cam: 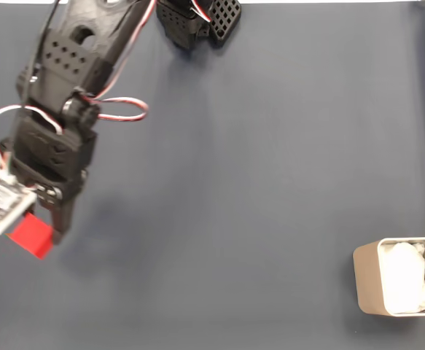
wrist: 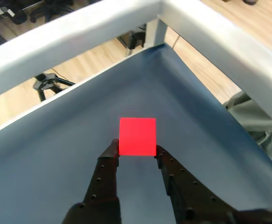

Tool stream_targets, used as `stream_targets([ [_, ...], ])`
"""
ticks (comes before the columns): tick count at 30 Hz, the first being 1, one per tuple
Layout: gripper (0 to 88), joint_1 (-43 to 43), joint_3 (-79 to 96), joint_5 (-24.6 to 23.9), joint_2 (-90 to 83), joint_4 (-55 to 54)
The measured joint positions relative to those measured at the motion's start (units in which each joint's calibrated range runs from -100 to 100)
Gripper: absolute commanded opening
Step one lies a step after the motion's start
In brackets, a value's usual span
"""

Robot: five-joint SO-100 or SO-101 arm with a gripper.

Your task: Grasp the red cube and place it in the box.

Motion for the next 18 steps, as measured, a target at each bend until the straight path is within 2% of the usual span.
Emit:
stream_targets([
  [18, 3.4, -19.73, 0.09, 1.27, -10.94, 1.99],
])
